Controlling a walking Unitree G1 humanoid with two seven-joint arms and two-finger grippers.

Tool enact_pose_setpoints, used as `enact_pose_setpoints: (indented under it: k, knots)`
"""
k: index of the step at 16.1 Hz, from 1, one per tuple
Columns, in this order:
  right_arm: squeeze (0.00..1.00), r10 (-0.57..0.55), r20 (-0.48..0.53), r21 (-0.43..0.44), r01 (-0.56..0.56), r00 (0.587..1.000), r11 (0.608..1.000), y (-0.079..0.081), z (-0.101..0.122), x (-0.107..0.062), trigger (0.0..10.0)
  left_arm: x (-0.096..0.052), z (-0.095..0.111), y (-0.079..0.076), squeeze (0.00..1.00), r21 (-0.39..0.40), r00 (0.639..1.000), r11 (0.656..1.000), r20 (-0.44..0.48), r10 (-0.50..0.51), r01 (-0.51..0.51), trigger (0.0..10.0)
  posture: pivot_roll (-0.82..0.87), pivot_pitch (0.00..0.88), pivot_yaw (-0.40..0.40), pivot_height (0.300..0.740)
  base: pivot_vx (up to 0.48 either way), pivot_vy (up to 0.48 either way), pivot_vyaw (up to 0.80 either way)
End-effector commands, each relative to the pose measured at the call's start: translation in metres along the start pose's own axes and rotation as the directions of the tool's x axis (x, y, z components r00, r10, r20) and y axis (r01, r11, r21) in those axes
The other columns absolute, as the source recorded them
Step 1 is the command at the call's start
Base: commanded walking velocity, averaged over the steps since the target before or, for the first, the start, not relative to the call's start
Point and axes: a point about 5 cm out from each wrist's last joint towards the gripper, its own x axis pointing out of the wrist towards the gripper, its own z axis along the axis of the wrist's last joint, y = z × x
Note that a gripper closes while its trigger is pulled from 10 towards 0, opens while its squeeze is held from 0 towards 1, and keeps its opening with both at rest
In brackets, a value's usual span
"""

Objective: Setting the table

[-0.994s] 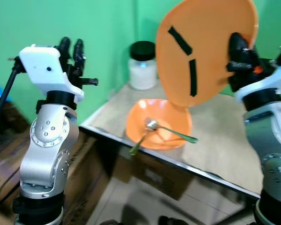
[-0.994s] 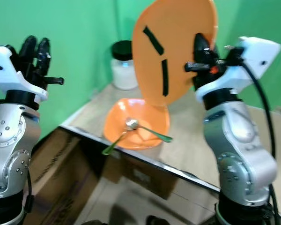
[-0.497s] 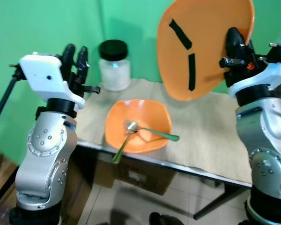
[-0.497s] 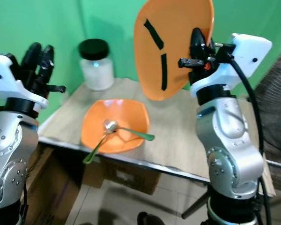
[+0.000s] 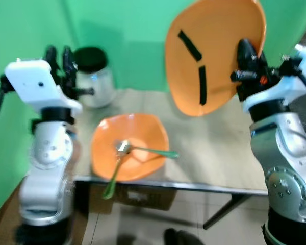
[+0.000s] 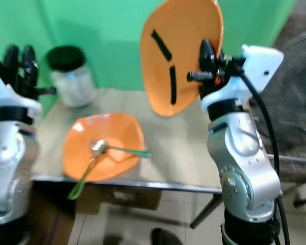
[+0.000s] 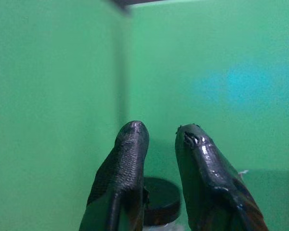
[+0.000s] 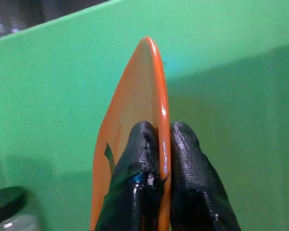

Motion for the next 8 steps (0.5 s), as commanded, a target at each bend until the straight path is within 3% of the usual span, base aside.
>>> enact_pose_setpoints:
  k: [1,2,3,5,8]
  knots:
    - [0.0,-0.02,0.082,0.002,0.02,0.996,1.0,-0.0067,0.0171,-0.0025,10.0,-0.0019,0.0012,-0.0151,0.0,-0.002,0.991,0.991,-0.009,-0.132,0.131,10.0,0.01,0.0,0.03,0.74,0.0,0.0,-0.8]
    - [0.0,-0.02,0.076,0.029,0.018,0.997,0.999,-0.0085,0.0183,-0.0024,10.0,-0.0038,0.0022,-0.0205,0.0,0.0,0.974,0.975,-0.011,-0.224,0.224,10.0,0.01,0.0,0.033,0.74,0.0,0.0,-0.8]
    - [0.0,-0.034,0.074,0.055,0.03,0.997,0.998,-0.0108,0.0197,-0.002,10.0,-0.0045,0.0028,-0.0222,0.0,0.0,0.967,0.967,-0.011,-0.255,0.255,10.0,0.01,0.0,0.033,0.74,0.0,0.0,-0.8]
    - [0.0,-0.027,0.081,0.088,0.02,0.996,0.996,-0.0121,0.0235,-0.0012,10.0,-0.003,0.0035,-0.02,0.0,0.007,0.971,0.97,-0.003,-0.241,0.241,10.0,0.01,0.0,0.033,0.74,0.0,0.0,-0.8]
    - [0.0,-0.006,0.079,0.065,0.001,0.997,0.998,-0.0122,0.025,0.0014,10.0,0.0021,0.0107,-0.014,0.0,0.024,0.978,0.978,0.033,-0.208,0.207,10.0,0.01,0.0,0.019,0.74,0.0,0.0,-0.8]
